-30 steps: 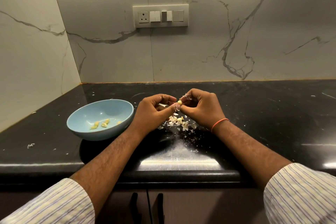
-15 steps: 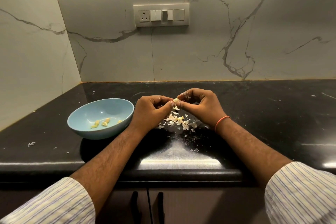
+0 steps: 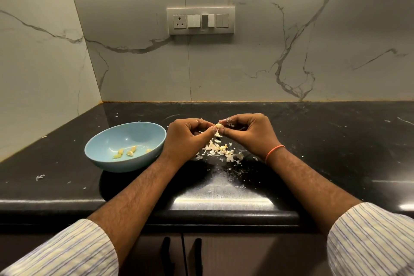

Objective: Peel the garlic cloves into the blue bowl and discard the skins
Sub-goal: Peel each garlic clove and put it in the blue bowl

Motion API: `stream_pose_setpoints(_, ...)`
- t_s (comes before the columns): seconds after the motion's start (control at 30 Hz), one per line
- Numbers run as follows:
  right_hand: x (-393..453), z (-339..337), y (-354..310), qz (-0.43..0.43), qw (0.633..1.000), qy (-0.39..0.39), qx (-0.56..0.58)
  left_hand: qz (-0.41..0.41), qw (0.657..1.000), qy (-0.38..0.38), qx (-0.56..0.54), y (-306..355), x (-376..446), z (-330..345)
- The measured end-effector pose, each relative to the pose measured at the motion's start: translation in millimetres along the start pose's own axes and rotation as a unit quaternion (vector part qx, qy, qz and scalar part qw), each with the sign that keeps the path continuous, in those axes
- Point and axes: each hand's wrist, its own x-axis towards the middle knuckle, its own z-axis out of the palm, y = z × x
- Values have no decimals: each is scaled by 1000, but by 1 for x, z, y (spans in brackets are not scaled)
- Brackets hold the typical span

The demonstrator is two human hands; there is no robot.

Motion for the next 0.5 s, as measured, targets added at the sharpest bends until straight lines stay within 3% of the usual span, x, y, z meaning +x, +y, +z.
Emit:
stream_pose_setpoints(0.27, -2, 4, 1, -92, 990, 54, -89, -19, 1000, -6, -20, 2, -1, 1)
stream_pose_setpoints(0.5, -3, 6, 1, -132, 980, 44, -145, -25, 999, -30, -37, 3, 1, 1)
